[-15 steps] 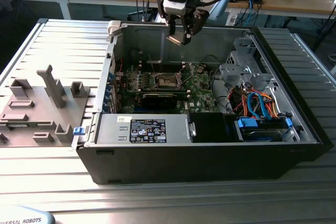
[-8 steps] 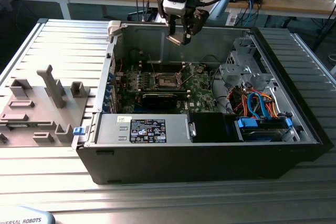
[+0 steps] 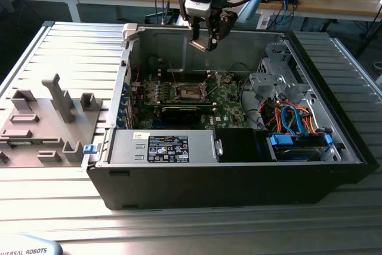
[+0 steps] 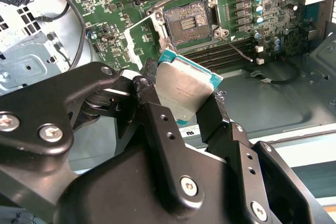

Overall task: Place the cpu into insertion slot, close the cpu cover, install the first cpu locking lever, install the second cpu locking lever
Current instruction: 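Place the cpu into insertion slot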

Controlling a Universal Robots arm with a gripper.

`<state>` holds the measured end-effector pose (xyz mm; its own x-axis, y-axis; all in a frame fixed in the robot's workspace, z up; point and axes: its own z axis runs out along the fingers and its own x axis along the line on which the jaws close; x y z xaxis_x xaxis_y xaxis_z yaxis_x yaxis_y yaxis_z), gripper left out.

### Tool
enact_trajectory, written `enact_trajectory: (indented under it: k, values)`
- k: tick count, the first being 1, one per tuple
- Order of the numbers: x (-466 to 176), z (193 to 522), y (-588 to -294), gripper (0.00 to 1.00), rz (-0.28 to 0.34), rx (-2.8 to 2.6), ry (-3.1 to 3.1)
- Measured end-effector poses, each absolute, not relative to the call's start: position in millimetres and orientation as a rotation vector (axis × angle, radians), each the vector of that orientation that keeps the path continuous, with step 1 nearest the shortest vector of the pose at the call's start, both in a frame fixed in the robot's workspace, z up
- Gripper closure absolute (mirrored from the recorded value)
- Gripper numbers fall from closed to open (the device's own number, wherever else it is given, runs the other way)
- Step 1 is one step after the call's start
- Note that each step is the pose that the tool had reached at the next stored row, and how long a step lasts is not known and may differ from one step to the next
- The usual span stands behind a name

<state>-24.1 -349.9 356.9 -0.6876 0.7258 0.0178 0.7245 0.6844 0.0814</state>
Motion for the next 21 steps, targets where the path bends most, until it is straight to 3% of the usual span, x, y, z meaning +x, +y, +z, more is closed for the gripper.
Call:
enact_trajectory:
  k: [21]
  values:
    - [-24.1,356.9,-349.9,0.46,0.128,1.26,2.857]
